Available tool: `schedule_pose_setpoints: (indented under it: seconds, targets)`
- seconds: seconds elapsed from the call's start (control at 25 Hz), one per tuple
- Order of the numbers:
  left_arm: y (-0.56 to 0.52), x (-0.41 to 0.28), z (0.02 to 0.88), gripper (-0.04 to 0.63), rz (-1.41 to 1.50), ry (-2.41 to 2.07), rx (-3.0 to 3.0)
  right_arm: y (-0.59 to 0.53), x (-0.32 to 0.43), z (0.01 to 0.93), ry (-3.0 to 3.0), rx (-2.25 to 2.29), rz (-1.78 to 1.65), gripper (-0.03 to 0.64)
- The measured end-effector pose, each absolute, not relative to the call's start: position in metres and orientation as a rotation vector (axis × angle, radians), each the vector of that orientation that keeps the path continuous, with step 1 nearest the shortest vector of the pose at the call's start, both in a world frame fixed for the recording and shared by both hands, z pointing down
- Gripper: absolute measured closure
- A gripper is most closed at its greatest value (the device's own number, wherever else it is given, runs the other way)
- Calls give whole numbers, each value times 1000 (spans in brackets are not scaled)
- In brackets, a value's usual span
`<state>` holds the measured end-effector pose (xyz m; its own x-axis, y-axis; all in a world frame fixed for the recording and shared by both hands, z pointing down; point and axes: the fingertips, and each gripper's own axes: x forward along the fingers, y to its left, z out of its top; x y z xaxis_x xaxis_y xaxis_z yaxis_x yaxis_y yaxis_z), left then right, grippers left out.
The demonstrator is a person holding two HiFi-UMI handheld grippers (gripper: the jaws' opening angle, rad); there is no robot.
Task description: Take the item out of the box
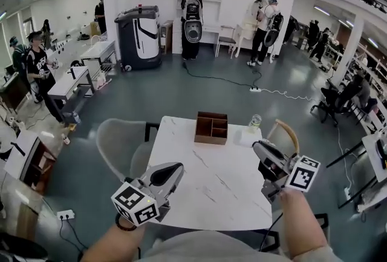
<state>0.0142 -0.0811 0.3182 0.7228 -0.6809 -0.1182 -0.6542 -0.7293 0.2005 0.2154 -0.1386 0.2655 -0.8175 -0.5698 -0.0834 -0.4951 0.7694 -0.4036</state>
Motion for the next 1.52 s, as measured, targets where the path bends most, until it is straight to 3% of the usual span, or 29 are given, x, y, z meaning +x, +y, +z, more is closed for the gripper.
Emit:
schedule_pose_setpoints:
  seconds: [1.52]
  targets:
    - [-86,3,315,594,-270,-1068,2792,-133,216,277,2748,-911,-501,591]
